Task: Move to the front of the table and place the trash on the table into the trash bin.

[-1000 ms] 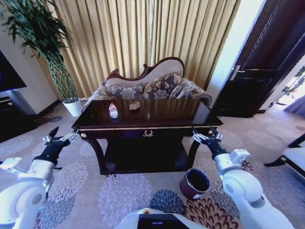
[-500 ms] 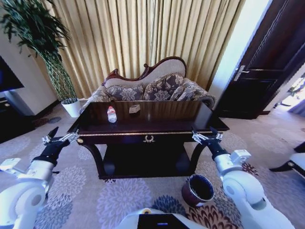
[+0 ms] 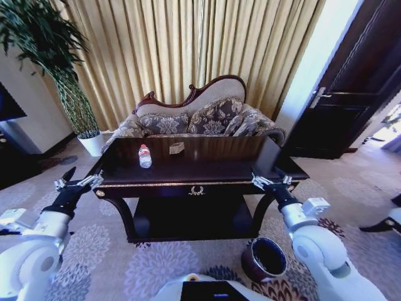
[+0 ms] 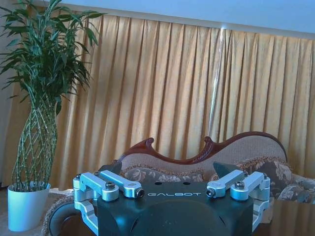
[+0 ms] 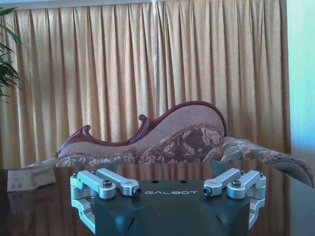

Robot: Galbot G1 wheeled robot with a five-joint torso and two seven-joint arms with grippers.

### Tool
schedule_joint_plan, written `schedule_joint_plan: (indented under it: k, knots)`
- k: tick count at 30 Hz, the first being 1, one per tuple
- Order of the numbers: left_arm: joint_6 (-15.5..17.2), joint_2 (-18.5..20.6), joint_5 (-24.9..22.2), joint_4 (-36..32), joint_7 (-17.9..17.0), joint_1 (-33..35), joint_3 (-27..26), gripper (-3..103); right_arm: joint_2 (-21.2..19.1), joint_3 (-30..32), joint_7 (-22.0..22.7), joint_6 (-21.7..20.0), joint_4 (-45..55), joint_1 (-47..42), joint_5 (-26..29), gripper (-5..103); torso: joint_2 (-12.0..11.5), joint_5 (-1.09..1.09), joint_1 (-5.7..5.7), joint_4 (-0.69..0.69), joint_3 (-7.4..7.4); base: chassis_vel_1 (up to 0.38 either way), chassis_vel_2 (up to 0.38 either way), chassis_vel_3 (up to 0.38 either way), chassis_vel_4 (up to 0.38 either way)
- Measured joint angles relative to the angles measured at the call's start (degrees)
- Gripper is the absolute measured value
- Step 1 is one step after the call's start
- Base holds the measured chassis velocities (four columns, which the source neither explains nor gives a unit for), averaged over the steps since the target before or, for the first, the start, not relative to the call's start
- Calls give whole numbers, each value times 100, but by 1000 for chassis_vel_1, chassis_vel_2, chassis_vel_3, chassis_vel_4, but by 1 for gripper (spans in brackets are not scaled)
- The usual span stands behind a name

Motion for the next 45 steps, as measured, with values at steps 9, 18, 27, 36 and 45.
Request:
schedule_joint_plan:
  k: [9, 18, 27, 36, 45]
  knots:
    - [-2, -4, -4, 12, 3, -13, 9, 100, 9, -63, -1, 1, 9, -7, 5, 100, 0, 0, 0, 0, 0, -89, 90, 92, -96]
    - [-10, -12, -10, 25, 2, -13, 10, 100, -17, -76, 11, -3, 59, -23, 87, 100, -1, 1, 1, -1, 0, -87, 81, 84, -87]
    - [-13, -19, -54, -9, 0, 49, -74, 100, -198, -173, 118, -176, 237, -11, 571, 100, 1, 0, -1, -1, -1, -18, 12, 19, -13]
    - [-26, -137, -111, -115, 5, 262, -346, 100, -1348, -228, 107, -232, 143, 409, 1483, 100, 0, 0, 0, 1, 0, 0, 0, 0, 0]
    - [9, -152, -160, -248, -1, 329, -481, 100, -2574, -859, -173, -221, -346, 1482, 2247, 100, 0, 0, 0, 1, 0, 0, 0, 0, 0]
